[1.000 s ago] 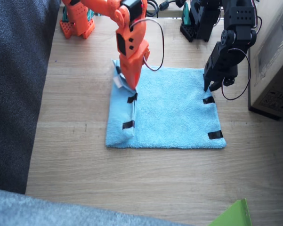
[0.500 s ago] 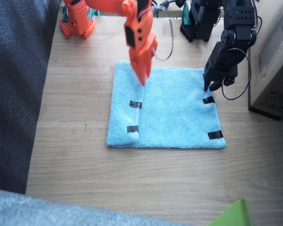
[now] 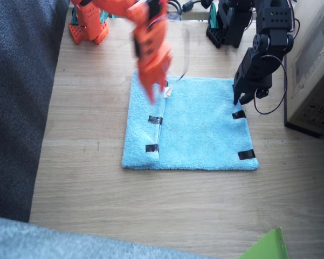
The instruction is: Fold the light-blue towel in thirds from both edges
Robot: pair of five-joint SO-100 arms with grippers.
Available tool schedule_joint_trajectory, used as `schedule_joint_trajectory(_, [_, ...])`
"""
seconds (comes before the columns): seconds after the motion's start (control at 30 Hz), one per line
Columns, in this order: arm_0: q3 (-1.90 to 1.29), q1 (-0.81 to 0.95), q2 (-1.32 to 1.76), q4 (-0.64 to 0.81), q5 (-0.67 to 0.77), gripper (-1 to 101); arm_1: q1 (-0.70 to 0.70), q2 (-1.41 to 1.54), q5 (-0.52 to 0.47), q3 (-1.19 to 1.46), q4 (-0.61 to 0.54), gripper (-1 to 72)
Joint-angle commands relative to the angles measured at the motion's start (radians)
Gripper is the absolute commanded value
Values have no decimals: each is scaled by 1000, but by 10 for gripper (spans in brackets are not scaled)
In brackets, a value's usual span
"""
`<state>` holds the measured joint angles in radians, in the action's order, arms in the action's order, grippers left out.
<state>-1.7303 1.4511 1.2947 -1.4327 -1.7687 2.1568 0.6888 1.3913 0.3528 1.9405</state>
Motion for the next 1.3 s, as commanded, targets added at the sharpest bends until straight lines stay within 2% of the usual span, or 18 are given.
schedule_joint_trajectory(0.0, [11,-29,81,-40,3,-1,-63,112,15,26,5,220])
schedule_joint_trajectory(0.5, [206,-198,179,-244,8,-2,-120,167,28,120,5,235])
schedule_joint_trajectory(1.27, [821,-515,-181,-522,41,-2,-175,250,23,216,5,237])
